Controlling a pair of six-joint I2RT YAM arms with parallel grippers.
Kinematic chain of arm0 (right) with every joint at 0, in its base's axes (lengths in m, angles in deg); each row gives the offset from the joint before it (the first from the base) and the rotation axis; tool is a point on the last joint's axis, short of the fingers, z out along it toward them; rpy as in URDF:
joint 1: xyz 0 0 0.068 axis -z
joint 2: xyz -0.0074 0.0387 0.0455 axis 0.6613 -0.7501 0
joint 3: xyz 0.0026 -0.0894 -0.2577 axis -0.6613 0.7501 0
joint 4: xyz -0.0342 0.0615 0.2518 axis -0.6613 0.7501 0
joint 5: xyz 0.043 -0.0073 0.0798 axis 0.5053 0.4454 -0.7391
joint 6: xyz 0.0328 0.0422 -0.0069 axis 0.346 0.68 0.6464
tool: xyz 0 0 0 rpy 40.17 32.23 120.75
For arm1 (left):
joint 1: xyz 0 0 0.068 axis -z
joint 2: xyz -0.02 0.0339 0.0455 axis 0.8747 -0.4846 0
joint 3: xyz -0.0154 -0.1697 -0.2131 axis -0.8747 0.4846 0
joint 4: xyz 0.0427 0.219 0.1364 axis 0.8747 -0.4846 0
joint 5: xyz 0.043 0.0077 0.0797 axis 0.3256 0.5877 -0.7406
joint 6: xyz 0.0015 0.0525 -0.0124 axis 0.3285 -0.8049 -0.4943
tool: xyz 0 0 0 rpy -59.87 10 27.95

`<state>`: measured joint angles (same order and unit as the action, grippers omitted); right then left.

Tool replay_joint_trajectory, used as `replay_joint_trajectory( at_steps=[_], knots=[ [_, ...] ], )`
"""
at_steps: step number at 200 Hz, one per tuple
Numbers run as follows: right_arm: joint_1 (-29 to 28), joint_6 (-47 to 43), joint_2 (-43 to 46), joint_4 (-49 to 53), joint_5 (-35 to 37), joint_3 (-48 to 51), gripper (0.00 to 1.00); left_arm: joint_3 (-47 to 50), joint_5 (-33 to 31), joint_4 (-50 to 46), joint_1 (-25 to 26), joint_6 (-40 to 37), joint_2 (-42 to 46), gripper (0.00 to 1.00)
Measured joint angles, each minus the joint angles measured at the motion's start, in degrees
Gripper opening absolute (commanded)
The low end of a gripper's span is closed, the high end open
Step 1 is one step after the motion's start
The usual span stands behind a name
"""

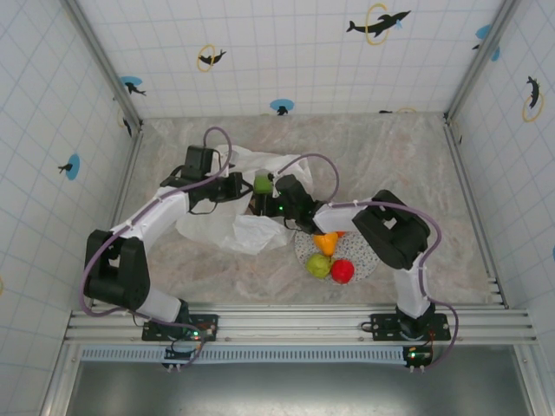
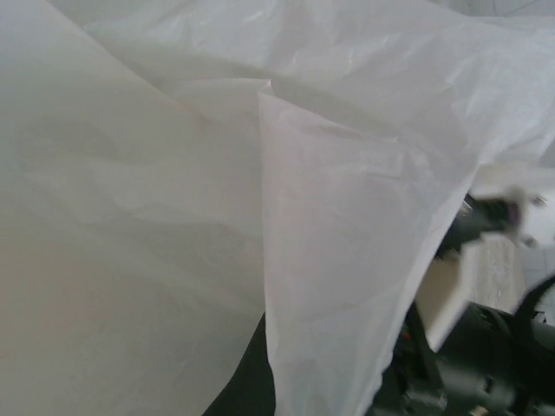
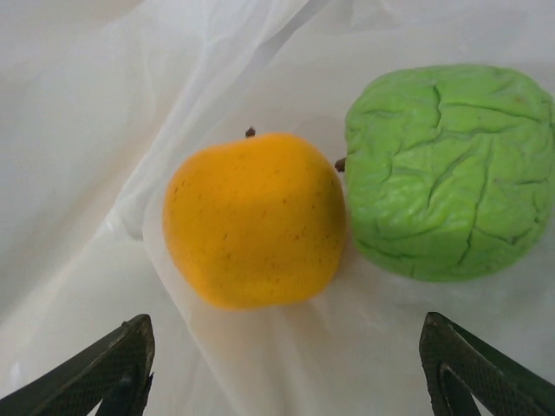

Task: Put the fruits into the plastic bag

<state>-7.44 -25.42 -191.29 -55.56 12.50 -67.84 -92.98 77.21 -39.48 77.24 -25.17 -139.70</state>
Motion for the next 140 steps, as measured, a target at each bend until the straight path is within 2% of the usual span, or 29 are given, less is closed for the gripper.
replay_joint_trajectory(
  at_steps=[61, 140],
  knots=[
    [-2.89, -14.38, 12.94, 13.88, 8.20, 1.36, 0.81, -1.40, 0.68, -3.56, -1.25, -5.46, 0.07, 0.00],
    [-2.91, -23.69, 30.71, 22.47, 8.26, 13.11, 0.75, -3.63, 0.79, -5.35, -1.40, -9.18, 0.00, 0.00]
  ],
)
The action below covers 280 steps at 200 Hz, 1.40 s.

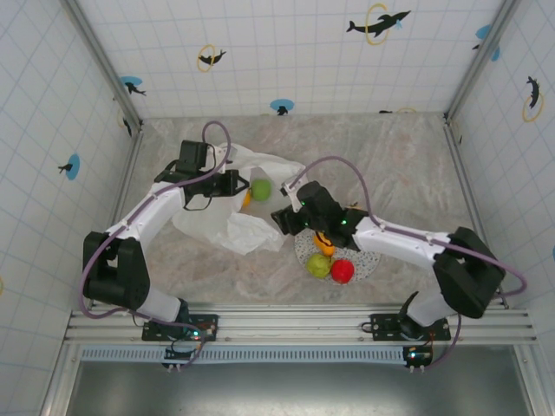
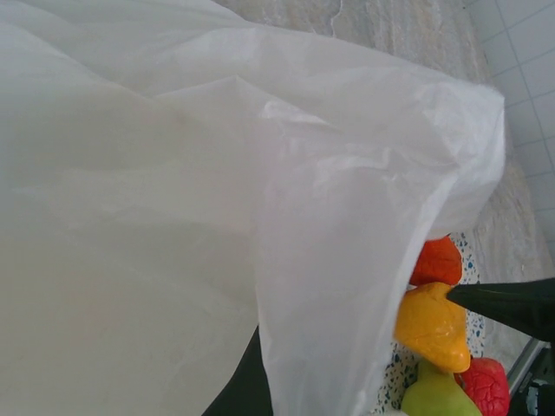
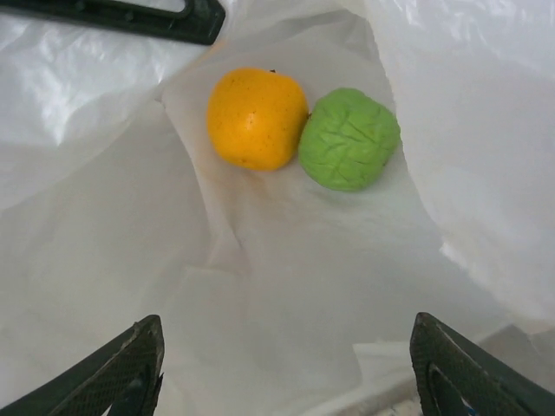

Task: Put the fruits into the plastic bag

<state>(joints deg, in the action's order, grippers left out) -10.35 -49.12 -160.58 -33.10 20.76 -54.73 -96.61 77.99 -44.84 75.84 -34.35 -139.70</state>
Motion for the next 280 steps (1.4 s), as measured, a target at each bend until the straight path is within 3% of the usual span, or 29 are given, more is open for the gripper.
replay_joint_trajectory(
  at_steps=[23, 51, 78, 124, 156, 209, 233, 280],
  knots=[
    [1.79, -1.22, 4.52, 0.20, 0.55, 3.91, 0.83, 0.00, 0.02, -0.07, 0.00, -0.31, 0.00, 0.00],
    [7.87, -2.58, 5.20, -1.36, 1.64, 7.56, 0.92, 0.00, 0.07, -0.07, 0.00, -0.39, -0.04, 0.00],
    [12.11, -4.76, 0.76, -4.59, 1.75, 8.13, 0.94, 0.00, 0.26, -0.04, 0.00, -0.39, -0.07, 0.00],
    [12.87, -8.13, -11.02, -9.29, 0.57, 5.05, 0.91, 0.00, 0.52, -0.04, 0.00, -0.39, -0.07, 0.00],
    [13.16, -9.88, -17.38, -12.17, 2.43, -0.31, 0.75, 0.02, 0.90, -0.04, 0.00, -0.39, -0.07, 0.00],
    [12.52, -12.02, -17.75, -15.45, 5.73, -1.20, 0.29, 0.13, 1.09, -0.07, 0.00, -0.39, -0.07, 0.00],
    [10.19, -12.68, -15.02, -13.09, 7.58, -1.22, 0.01, 0.13, 0.15, -0.24, 0.00, -0.42, -0.07, 0.00],
    [2.47, -12.90, -6.82, -2.82, 12.44, -6.62, 0.00, 0.02, -3.21, -1.79, -0.76, -0.52, 0.66, 0.00]
  ],
)
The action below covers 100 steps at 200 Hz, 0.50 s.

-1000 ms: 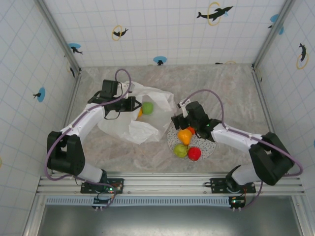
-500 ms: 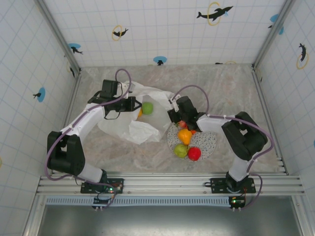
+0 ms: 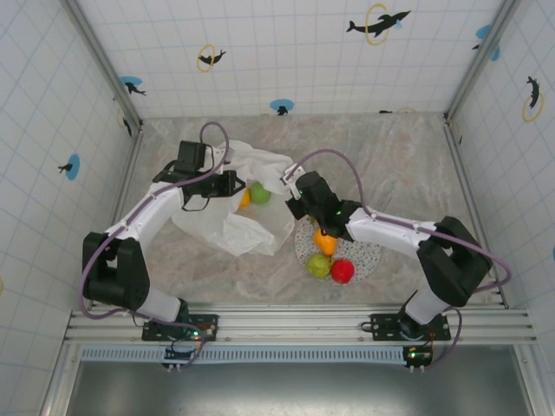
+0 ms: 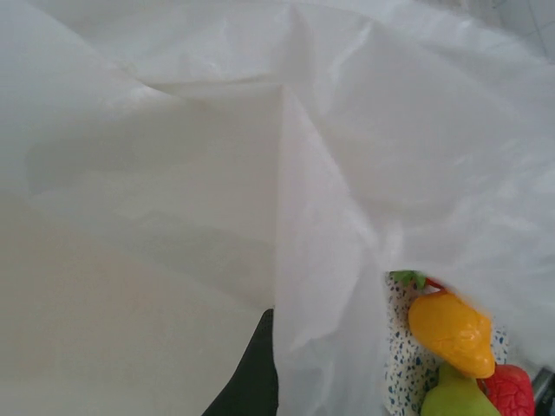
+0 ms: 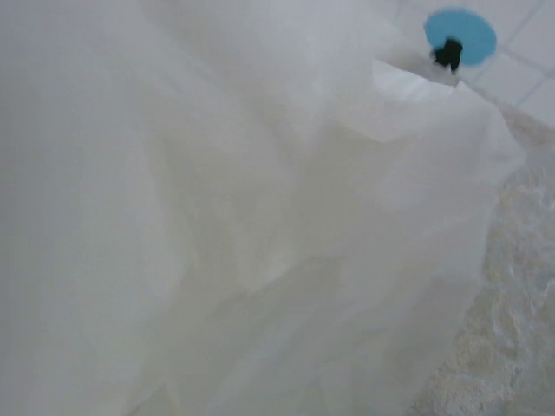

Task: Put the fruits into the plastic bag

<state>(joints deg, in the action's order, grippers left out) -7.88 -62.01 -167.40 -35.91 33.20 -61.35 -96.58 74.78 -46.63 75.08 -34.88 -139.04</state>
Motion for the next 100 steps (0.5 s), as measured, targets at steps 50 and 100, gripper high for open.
replay_joint_trajectory(
  at_steps=[50, 100],
  knots=[
    [-2.03, 6.64, 3.39, 11.19, -0.85, -9.60, 0.00, -4.26, -7.23, -5.64, -0.26, -0.09, 3.43, 0.00],
    [1.01, 11.21, 1.84, 15.80, -4.33, -11.96, 0.00, -5.77, -7.98, -8.33, -0.24, -0.02, 3.48, 0.00]
  ],
)
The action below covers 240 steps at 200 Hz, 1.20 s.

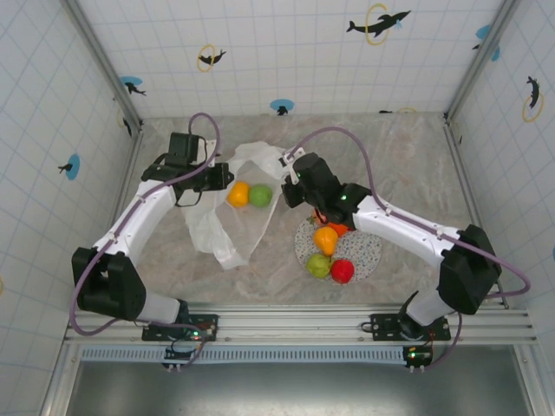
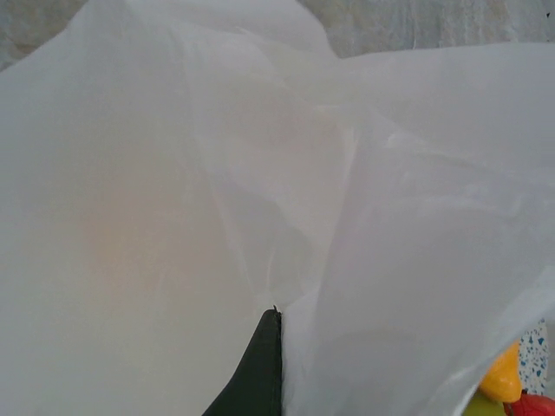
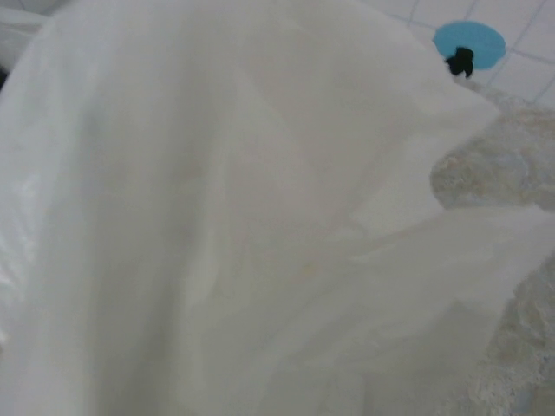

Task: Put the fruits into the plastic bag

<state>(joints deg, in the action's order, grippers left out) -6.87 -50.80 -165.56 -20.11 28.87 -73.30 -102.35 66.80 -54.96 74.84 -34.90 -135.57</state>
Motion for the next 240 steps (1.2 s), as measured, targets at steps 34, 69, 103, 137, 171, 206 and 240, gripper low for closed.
replay_joint_trajectory(
  at_steps=[34, 69, 103, 137, 171, 206, 240],
  knots=[
    [2.12, 1.22, -5.05, 2.12, -3.96, -4.39, 0.00, -0.20, -0.26, -0.44, 0.00, 0.42, -0.04, 0.00],
    [0.87, 1.31, -4.76, 2.43, -8.02, -8.85, 0.00, -3.19, -6.54, -2.62, -0.02, 0.52, -0.15, 0.00],
    [2.78, 2.54, -2.58, 1.25, -10.82, -8.94, 0.00, -4.20, -7.17, -2.67, -0.02, 0.46, -0.17, 0.00],
    [6.14, 3.61, -3.78, 1.01, -12.61, -8.83, 0.00, -3.28, -4.28, -2.49, -0.02, 0.50, -0.11, 0.00],
    [8.63, 3.72, -7.93, 1.07, -13.40, -8.09, 0.01, -0.37, -1.31, -0.87, -0.02, 2.99, 0.63, 0.00],
    [10.14, 3.54, -11.74, 1.81, -14.56, -8.09, 0.12, 4.07, 1.99, 3.41, 0.00, 6.84, 2.49, 0.00],
    [10.49, 2.40, -11.47, 3.58, -15.61, -7.41, 0.42, 6.43, 3.48, 7.08, -0.02, 10.01, 2.49, 0.00]
  ],
)
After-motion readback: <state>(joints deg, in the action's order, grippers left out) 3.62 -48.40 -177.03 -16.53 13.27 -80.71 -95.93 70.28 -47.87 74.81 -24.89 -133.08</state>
